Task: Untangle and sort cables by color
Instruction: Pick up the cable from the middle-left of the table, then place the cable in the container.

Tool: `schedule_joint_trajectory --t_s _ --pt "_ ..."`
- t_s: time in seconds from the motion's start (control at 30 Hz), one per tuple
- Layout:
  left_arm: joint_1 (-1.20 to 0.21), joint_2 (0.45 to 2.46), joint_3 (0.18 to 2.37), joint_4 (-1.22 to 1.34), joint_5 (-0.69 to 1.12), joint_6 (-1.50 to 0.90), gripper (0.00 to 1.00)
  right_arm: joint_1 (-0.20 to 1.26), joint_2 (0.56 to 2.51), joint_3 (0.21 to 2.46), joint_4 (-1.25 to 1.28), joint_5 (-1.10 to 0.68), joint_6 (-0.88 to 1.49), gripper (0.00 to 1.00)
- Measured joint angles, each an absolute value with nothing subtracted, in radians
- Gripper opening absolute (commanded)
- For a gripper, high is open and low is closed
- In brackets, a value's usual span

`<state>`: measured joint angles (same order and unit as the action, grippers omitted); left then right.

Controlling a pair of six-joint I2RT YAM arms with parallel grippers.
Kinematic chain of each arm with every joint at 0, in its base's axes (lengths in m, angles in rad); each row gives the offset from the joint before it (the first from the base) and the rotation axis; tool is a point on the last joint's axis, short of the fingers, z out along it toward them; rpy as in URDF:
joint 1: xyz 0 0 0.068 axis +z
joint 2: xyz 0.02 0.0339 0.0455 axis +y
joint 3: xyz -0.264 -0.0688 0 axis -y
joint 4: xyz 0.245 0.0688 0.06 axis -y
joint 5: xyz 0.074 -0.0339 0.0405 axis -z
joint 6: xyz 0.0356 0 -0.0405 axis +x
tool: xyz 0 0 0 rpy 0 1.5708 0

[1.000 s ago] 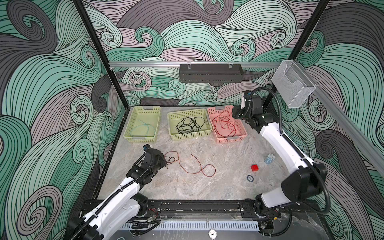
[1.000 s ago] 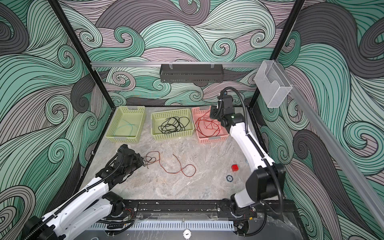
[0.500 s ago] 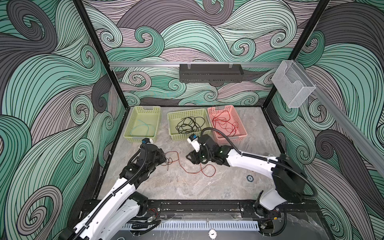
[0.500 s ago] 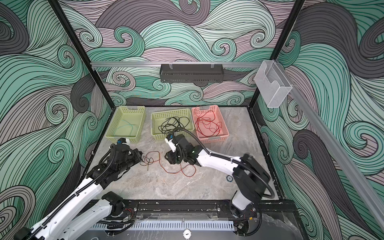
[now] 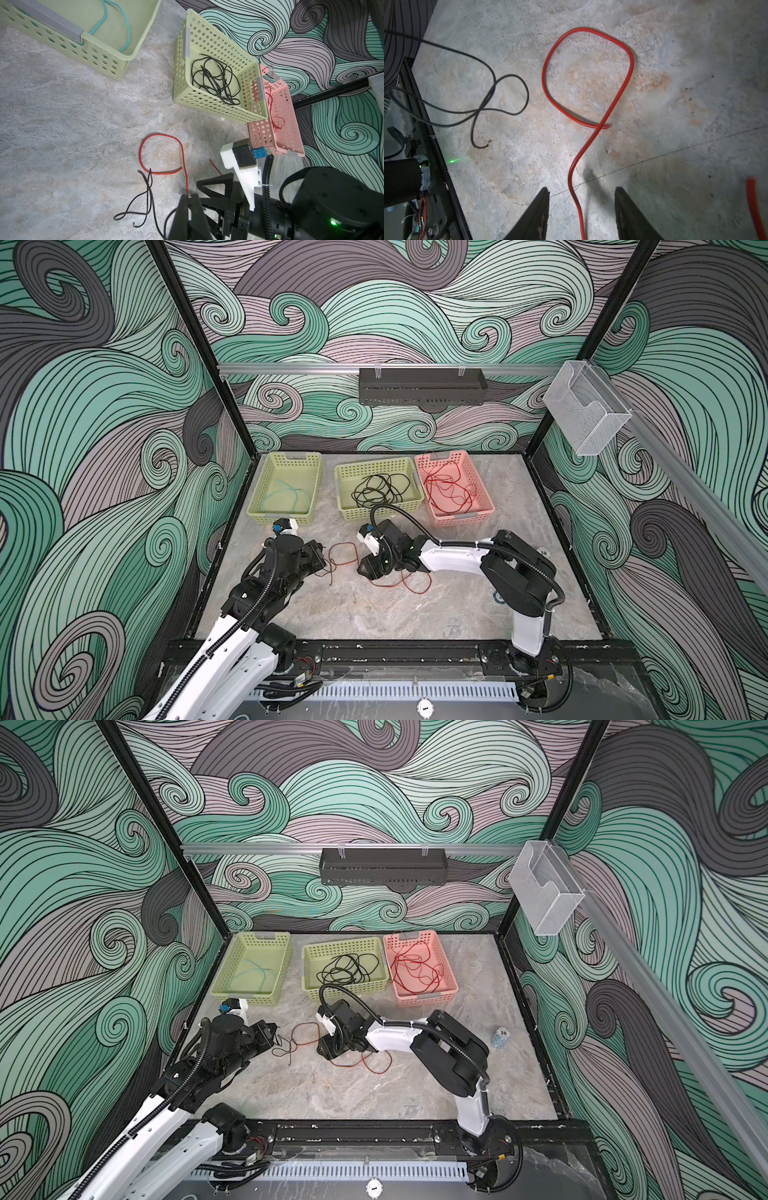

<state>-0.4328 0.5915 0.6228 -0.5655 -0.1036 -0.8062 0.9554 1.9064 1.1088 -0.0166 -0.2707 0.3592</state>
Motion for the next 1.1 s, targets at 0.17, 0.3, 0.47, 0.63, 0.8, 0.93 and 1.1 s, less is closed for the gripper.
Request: schedule_joint_trajectory --t_s 0.17,0.3,0.47,0.63,0.8,0.93,1.1 --pt "-0.433 0.598 0.623 -0.555 -0.056 -0.796 0.00 0.955 1.794 1.092 -0.046 -0.253 0.325 0.57" --pt "-0.433 0.624 0.648 -0.538 0.020 -0.772 0.00 0.956 1.673 1.092 -0.073 -0.244 0.284 0.59" --pt "-0.433 0.665 0.772 -0.506 0.121 -0.721 0.00 0.962 1.504 1.074 -0.082 -0.244 0.231 0.62" --pt "-0.433 0.701 0.842 -0.430 0.216 -0.695 0.00 0.983 1.368 1.063 -0.062 -0.249 0.165 0.71" --pt "-0.433 0.770 0.885 -0.373 0.288 -0.688 0.00 0.995 1.349 1.062 -0.013 -0.256 0.106 0.73" --pt "-0.433 0.824 0.909 -0.352 0.333 -0.691 0.00 0.995 1.414 1.087 0.002 -0.268 0.069 0.68" --pt "-0.433 0.825 0.910 -0.323 0.371 -0.710 0.00 0.995 1.489 1.129 0.027 -0.281 0.045 0.49"
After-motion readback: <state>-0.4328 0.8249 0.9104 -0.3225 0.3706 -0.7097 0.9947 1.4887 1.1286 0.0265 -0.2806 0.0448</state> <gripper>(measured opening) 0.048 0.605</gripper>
